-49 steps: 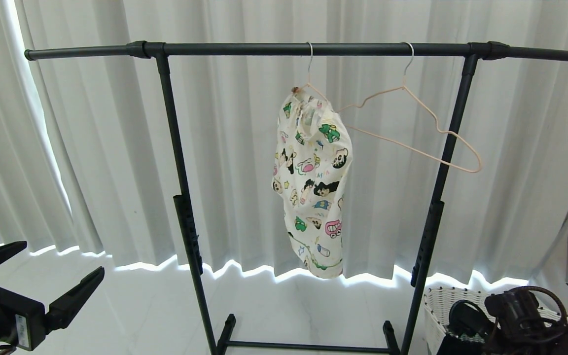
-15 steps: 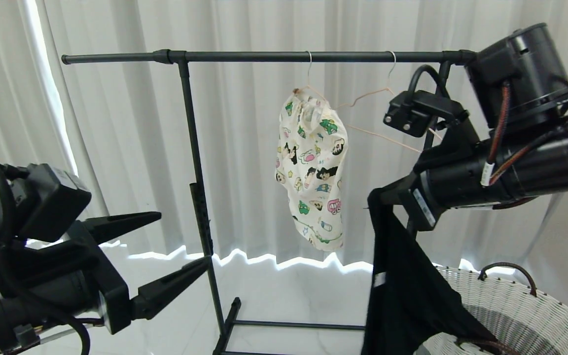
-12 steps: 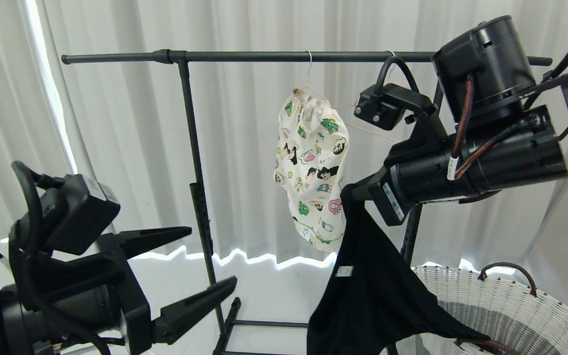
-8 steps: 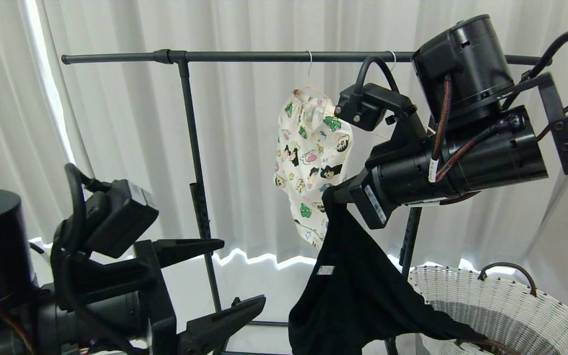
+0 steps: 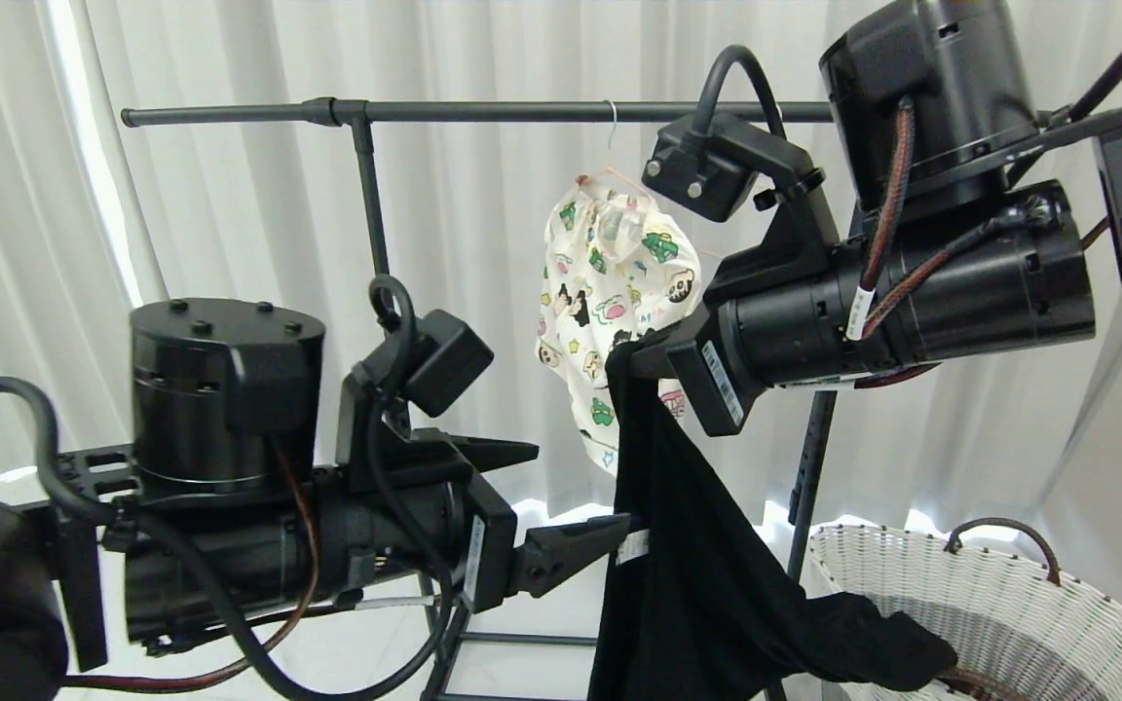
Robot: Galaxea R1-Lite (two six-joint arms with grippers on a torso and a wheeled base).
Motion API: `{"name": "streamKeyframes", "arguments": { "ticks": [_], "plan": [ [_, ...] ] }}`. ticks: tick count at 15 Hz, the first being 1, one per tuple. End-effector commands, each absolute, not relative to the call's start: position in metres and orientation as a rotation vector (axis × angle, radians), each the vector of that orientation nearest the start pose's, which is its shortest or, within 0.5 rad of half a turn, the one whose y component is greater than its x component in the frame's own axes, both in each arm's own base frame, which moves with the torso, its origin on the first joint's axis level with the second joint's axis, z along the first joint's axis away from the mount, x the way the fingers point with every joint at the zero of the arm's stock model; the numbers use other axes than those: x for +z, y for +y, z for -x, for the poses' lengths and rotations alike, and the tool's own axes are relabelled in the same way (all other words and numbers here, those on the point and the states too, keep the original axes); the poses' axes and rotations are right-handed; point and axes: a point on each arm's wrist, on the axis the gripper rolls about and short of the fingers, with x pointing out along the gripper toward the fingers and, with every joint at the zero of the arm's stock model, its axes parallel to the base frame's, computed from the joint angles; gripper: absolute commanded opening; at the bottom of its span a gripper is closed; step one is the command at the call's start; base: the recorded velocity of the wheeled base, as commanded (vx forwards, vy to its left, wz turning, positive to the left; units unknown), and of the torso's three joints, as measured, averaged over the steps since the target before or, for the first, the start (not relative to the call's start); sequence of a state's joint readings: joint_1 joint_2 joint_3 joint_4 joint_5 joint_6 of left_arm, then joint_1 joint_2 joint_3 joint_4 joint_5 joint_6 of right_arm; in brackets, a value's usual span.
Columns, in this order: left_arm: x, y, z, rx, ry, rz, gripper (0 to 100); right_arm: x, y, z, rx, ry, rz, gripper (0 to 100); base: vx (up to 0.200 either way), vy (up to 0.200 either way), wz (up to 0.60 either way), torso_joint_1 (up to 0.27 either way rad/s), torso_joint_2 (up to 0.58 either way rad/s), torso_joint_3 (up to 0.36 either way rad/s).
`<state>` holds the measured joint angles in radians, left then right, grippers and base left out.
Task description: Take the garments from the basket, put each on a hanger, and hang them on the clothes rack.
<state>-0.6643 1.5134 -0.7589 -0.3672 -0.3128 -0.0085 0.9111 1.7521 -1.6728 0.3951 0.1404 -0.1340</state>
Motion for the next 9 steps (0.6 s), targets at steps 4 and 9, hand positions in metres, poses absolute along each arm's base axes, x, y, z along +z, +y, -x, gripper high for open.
{"name": "streamKeyframes", "arguments": {
  "ticks": [4,9],
  "plan": [
    [0.157,-0.176,-0.218,-0.799,0.532,-0.133,100,0.32,0.253,-0.189,1.071,0.359,0.297,0,0.0,0.0,0.0,0.0,0.0,0.0],
    [0.128,-0.165,-0.205,-0.757,0.642,-0.176,100,0.324,0.25,-0.186,1.072,0.347,0.292,0,0.0,0.0,0.0,0.0,0.0,0.0]
  ]
}}
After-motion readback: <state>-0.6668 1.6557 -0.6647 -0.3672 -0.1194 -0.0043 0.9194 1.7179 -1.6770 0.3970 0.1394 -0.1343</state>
